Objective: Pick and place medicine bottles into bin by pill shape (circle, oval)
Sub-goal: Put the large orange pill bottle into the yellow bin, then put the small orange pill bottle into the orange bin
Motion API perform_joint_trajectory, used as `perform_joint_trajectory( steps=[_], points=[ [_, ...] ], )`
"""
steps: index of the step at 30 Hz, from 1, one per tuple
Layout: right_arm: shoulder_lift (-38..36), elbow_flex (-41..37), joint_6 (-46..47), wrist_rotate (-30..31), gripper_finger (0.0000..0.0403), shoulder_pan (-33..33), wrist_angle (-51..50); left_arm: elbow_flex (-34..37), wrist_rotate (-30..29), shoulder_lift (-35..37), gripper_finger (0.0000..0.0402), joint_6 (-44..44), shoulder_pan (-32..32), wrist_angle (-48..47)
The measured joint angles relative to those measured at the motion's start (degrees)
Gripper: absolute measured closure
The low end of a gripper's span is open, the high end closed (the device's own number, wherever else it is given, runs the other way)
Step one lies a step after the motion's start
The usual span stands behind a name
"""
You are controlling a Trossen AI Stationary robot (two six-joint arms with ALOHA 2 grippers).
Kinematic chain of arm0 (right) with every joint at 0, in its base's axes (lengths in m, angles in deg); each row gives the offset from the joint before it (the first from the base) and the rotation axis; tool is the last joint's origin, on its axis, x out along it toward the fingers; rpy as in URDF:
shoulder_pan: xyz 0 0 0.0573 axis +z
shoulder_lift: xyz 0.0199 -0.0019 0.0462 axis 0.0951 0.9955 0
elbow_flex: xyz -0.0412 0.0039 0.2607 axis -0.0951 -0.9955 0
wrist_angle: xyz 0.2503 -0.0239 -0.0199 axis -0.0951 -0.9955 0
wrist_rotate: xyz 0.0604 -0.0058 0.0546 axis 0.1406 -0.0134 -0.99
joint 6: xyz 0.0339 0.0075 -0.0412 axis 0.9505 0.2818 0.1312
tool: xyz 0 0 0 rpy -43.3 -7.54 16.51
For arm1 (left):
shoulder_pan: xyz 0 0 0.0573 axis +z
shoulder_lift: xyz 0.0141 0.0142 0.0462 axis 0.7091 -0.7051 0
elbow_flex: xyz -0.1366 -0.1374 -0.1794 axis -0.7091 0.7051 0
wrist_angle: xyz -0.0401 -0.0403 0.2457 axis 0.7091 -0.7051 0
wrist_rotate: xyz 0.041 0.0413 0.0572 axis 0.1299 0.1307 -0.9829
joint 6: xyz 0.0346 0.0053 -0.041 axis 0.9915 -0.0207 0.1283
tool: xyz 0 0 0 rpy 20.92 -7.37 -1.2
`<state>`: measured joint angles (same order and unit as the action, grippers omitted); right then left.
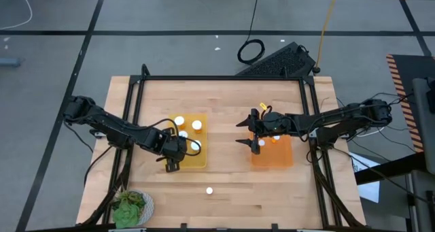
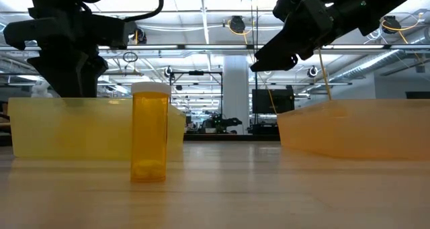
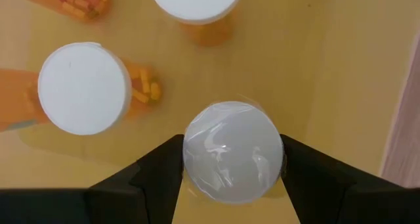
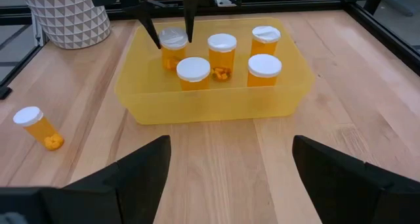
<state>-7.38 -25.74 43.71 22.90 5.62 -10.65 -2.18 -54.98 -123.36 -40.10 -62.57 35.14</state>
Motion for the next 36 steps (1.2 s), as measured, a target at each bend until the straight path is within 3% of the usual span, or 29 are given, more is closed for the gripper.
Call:
perform_joint_trajectory(
  steps=[10,18,23,31,36],
  points=[
    [0.02,0.02,0.02,-1.45,0.0090,0.34,0.00,0.00,-0.34,0.00,0.0155,-0.02,0.00,0.01],
    [0.02,0.02,0.00,-1.45,0.0090,0.33,0.02,-0.03,-0.38,0.00,0.0070,1.34,0.07,0.00],
    [0.02,0.02,0.09,-1.45,0.0090,0.33,0.20,-2.90,-0.68,0.00,0.0051,3.27,0.77,-1.12],
    [0.02,0.02,4.85,-1.07,0.0090,0.95,2.10,-12.24,-8.82,0.00,0.0051,5.39,0.36,-9.08],
    [0.04,0.71,6.56,2.90,0.0090,5.37,4.10,-12.63,-12.91,0.02,0.0051,6.31,-0.04,-9.36]
  ],
)
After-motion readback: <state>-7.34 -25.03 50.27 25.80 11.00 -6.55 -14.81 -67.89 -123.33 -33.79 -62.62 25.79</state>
